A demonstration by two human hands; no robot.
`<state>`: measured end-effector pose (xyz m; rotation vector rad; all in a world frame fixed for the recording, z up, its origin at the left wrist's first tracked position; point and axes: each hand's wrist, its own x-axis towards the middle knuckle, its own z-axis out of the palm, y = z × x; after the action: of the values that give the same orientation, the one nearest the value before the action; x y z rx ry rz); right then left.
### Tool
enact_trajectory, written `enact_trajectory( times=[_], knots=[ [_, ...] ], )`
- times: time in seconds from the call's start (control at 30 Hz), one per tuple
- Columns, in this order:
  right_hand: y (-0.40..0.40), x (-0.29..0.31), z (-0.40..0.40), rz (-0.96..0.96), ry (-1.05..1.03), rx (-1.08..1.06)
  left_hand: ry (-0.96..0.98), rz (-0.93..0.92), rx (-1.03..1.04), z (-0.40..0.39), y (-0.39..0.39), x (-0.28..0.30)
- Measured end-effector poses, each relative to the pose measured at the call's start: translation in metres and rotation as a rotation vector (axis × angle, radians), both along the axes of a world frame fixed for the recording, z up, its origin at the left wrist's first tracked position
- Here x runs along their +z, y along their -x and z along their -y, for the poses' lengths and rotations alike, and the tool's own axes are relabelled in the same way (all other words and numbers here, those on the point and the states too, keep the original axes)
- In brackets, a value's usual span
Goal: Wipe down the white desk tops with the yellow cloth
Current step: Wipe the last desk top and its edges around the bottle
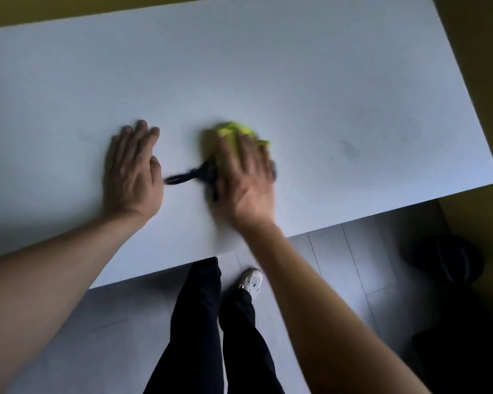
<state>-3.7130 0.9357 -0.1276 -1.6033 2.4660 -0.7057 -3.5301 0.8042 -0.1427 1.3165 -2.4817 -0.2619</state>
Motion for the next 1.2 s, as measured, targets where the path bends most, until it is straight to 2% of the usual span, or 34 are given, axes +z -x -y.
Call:
enact_trajectory(
  times=[0.13, 0.27, 0.33, 0.47, 0.53, 0.6, 0.8, 0.9, 0.93, 1.0, 1.13, 1.2],
  knots=[
    [0.097, -0.001, -0.003, -0.047, -0.019, -0.306, 0.002, -0.008, 0.0, -0.003, 0.001, 0.001],
    [0.099, 0.003, 0.009, -0.039, -0.046, -0.458, 0.007, 0.009, 0.026, -0.004, 0.005, 0.001],
    [0.061, 0.004, 0.025, -0.004, -0.057, -0.336, 0.022, 0.002, 0.025, -0.006, 0.006, 0.0],
    [-0.03, 0.006, 0.065, -0.002, 0.018, 0.071, 0.025, -0.03, 0.03, -0.004, 0.005, 0.0],
    [-0.04, 0.005, 0.075, -0.008, 0.032, 0.157, 0.021, -0.038, 0.06, -0.002, 0.004, 0.0],
    [-0.018, 0.0, 0.075, -0.031, 0.032, 0.169, 0.044, -0.015, 0.081, -0.001, 0.005, 0.0],
    [0.13, -0.002, 0.058, -0.075, -0.031, -0.302, 0.017, 0.058, 0.108, -0.006, 0.006, -0.001],
    [0.141, 0.002, 0.072, -0.031, -0.028, -0.518, 0.015, 0.088, 0.118, -0.006, 0.008, 0.001],
    [0.13, 0.001, 0.08, -0.037, -0.025, -0.528, 0.013, 0.091, 0.118, -0.006, 0.009, 0.002],
    [0.094, -0.002, 0.099, -0.04, -0.033, -0.383, 0.008, 0.093, 0.123, -0.008, 0.009, 0.003],
    [0.011, -0.004, 0.141, -0.044, 0.012, 0.081, 0.01, 0.1, 0.128, -0.007, 0.009, 0.005],
    [0.002, -0.003, 0.149, -0.07, 0.026, 0.214, 0.017, 0.102, 0.13, -0.007, 0.009, 0.006]
  ],
)
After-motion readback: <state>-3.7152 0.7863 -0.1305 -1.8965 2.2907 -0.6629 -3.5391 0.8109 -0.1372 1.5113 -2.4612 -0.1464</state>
